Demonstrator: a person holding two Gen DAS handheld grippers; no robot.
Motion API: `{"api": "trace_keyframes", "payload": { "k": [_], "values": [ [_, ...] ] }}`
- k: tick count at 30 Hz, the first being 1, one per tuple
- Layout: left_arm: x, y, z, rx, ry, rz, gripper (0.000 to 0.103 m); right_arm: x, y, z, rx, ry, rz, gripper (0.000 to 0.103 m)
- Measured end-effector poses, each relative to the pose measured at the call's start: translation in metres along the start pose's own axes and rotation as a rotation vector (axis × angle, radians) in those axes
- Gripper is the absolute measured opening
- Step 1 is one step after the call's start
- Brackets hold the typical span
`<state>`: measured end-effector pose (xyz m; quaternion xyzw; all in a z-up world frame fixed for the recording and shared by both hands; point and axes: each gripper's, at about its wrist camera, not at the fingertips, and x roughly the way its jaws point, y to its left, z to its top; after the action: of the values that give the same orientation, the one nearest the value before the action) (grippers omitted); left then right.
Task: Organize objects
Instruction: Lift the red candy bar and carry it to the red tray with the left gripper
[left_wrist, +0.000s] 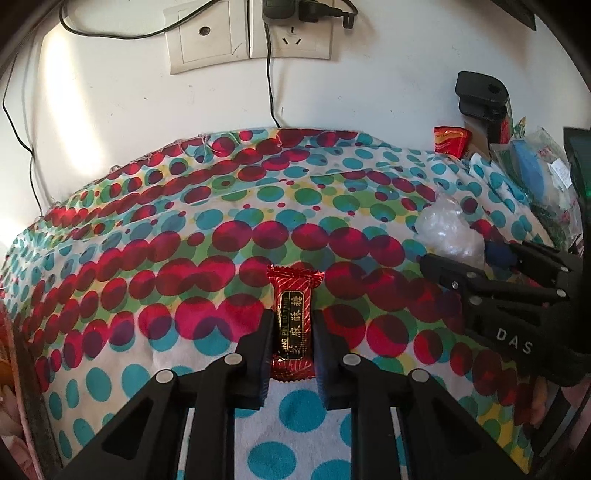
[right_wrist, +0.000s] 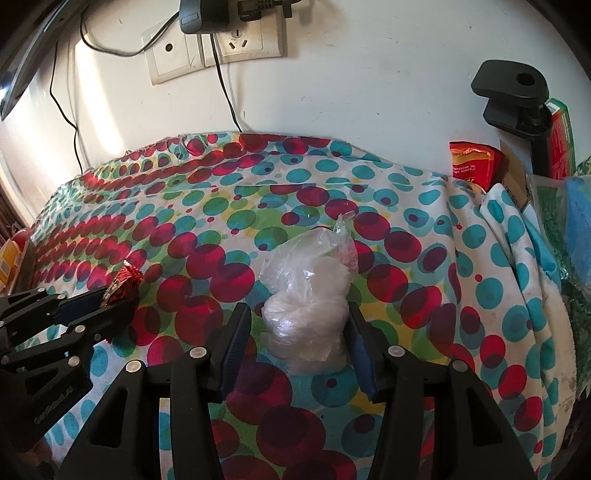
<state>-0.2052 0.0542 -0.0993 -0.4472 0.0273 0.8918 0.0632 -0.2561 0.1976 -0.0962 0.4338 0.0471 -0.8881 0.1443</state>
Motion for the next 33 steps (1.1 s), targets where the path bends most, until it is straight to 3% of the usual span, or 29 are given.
{"api": "trace_keyframes", "payload": {
  "k": [16,28,33],
  "values": [
    [-0.04,0.005,-0.017,0.045,-0.033,0.074,0.019,0.003,0.006,-0.002,-0.033,0.007,-0.039,0.05],
    [-0.074,0.025,-0.048,-0.007,-0.044,0.089,0.019,0.003,0.006,-0.001,-0.035,0.008,-0.041,0.05],
    [-0.092,0.036,-0.056,-0.005,-0.07,0.135,0.019,0.003,0.006,0.0,-0.036,0.008,-0.043,0.05]
  ]
}}
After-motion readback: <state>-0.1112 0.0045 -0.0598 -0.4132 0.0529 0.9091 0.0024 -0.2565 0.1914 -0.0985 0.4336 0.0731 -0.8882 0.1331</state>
